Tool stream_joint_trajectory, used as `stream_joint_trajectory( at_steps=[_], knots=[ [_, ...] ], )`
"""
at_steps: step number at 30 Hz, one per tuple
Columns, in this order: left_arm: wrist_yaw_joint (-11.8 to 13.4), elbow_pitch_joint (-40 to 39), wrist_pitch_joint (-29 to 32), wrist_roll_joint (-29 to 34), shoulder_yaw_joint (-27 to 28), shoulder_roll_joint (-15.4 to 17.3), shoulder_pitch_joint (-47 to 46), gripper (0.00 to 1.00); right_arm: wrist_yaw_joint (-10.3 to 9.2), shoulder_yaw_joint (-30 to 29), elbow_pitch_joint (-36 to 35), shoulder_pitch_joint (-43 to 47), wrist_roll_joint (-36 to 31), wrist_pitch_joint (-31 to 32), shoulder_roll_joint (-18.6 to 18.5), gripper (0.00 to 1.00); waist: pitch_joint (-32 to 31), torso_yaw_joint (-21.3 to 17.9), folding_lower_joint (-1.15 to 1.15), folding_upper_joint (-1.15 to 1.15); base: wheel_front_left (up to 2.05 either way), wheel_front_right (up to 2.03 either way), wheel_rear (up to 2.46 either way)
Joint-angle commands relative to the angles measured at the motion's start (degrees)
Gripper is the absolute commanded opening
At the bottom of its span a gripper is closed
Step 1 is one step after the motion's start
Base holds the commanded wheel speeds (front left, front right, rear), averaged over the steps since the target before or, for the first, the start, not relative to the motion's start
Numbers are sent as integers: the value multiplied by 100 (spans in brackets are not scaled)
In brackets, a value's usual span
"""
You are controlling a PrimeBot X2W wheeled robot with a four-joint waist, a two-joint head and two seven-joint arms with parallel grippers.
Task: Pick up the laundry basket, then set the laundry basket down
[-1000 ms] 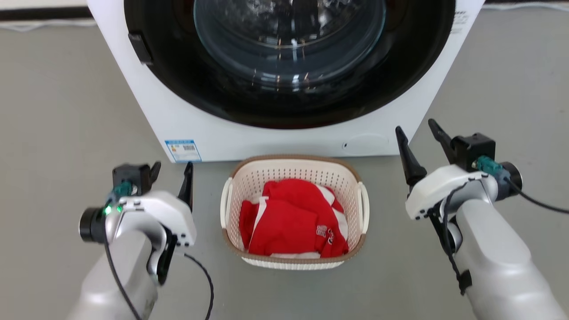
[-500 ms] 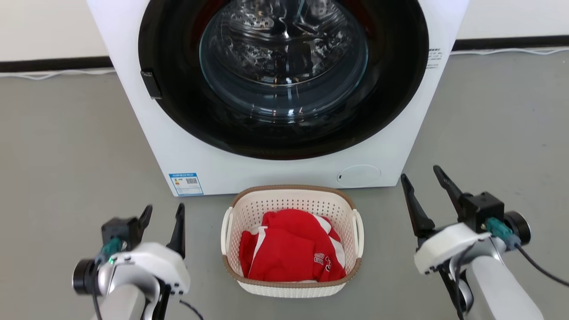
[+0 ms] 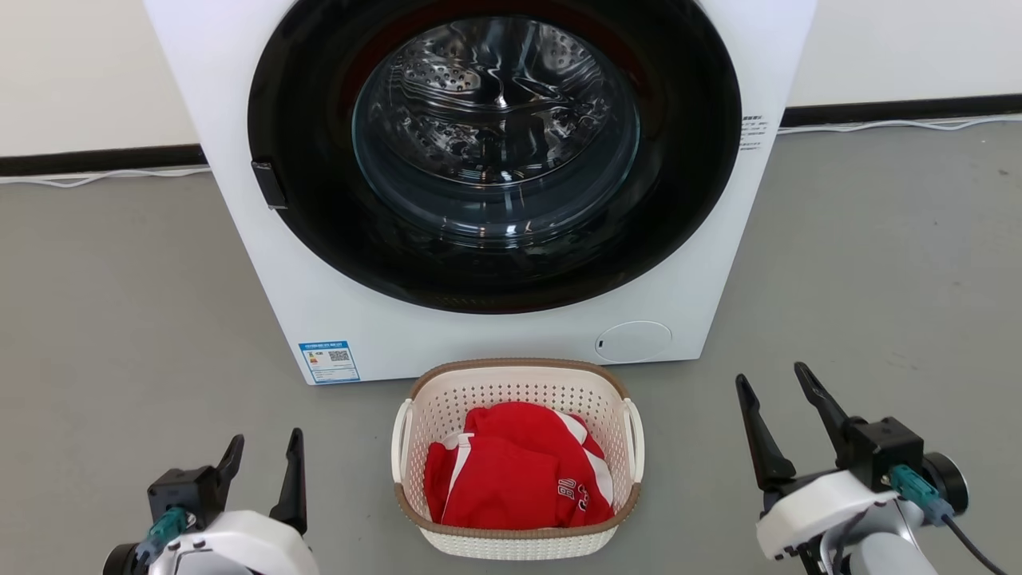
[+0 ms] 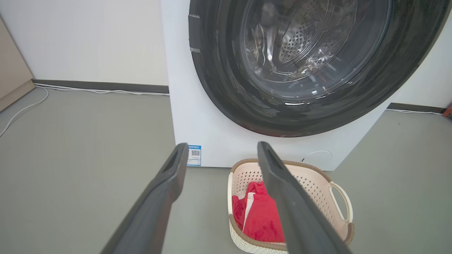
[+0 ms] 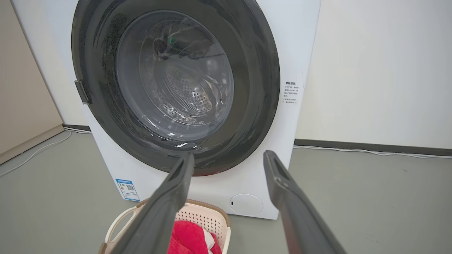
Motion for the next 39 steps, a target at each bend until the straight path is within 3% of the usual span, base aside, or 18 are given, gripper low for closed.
stream_joint_trajectory(
  at_steps=[1, 12, 13, 23, 28, 39],
  knots=[
    [50, -221, -35, 41, 270, 127, -53, 100, 34, 85, -211, -5, -57, -52, 6, 100, -14, -12, 0, 0, 0, 0, 0],
    [90, -564, -35, 86, 639, 34, 238, 100, 34, -51, -293, 183, -94, -52, 24, 100, -74, -58, 0, 0, 0, 0, 0],
    [19, -386, 1, 46, 431, -59, 342, 0, -2, -172, -101, 206, -48, 1, 24, 0, -74, -58, 0, 0, 0, 0, 0],
    [-45, -187, 126, -299, 496, -238, 475, 0, -4, -239, 97, 402, 402, 152, 107, 0, -81, -41, 13, 0, 0, 0, 0],
    [-91, -230, 206, -570, 549, -271, 463, 0, -3, -253, 40, 413, 761, 223, 117, 0, -66, -27, 1, 0, 0, 0, 0],
    [-183, -314, 370, -1110, 660, -337, 428, 0, 0, -299, -62, 414, 1471, 376, 135, 0, -52, 1, 0, 0, 0, 0, 0]
  ],
)
